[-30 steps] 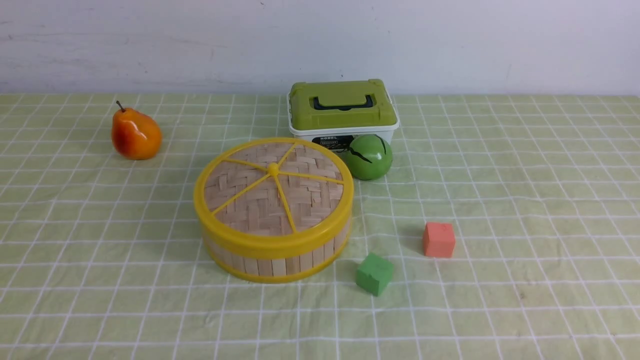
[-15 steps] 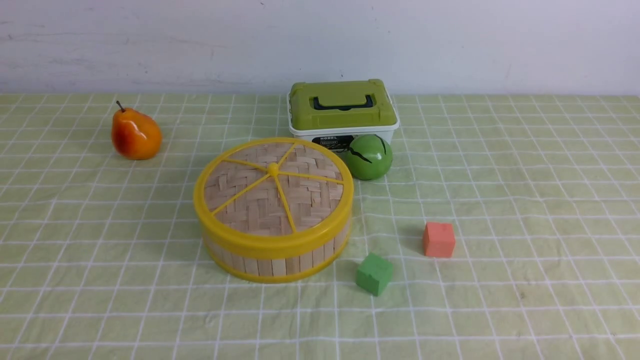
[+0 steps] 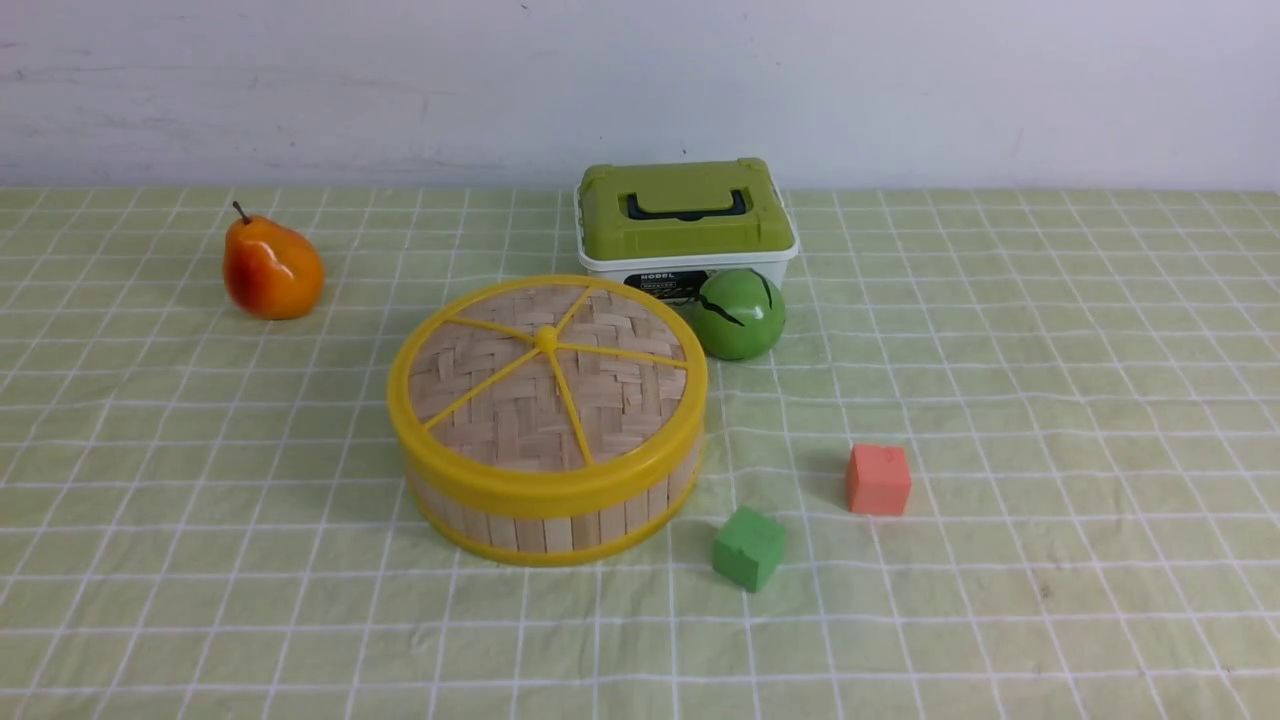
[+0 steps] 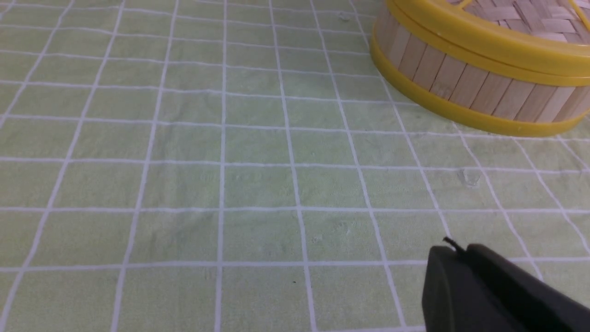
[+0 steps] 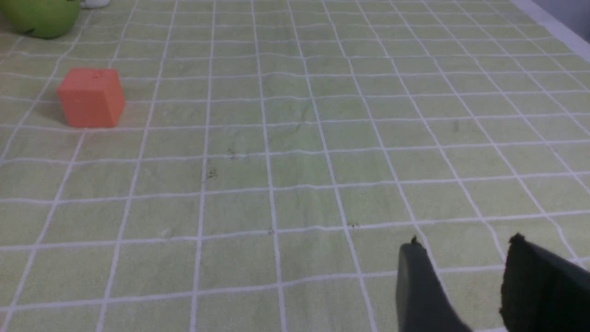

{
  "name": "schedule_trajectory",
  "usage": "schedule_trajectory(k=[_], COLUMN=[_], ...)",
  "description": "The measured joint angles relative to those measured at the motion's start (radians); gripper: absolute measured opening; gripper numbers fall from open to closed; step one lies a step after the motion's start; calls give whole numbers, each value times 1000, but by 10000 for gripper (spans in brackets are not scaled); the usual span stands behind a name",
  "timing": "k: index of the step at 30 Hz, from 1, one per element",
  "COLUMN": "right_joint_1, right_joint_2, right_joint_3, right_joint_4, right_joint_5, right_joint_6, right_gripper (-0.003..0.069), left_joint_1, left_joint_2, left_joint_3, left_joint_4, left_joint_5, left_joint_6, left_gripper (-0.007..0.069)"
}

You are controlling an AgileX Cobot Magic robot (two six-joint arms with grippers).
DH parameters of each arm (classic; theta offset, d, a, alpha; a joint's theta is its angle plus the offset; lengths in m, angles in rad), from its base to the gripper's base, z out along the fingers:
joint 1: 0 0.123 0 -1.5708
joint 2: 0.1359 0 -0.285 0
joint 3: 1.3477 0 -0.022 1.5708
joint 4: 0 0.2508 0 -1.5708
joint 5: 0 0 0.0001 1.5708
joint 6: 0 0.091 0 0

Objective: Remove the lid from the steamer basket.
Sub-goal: Use the left arm to lift the lid of the steamer

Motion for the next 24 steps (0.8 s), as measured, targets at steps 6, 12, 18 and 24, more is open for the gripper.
schedule_trajectory(k=[6, 12, 18, 24], right_joint_1=[0, 0, 0, 0], right_joint_2=[0, 0, 0, 0], right_joint_3=[0, 0, 0, 0], right_joint_4=[0, 0, 0, 0], right_joint_5=[0, 0, 0, 0], right_joint_6=[0, 0, 0, 0], right_gripper=[241, 241, 241, 241], left_joint_1=[0, 0, 0, 0], left_joint_2=[0, 0, 0, 0], left_joint_3=[0, 0, 0, 0], left_joint_4=[0, 0, 0, 12], left_joint_5=[-73, -486, -873, -1122], left_joint_6=[0, 0, -3, -182], left_gripper=[34, 39, 40, 49])
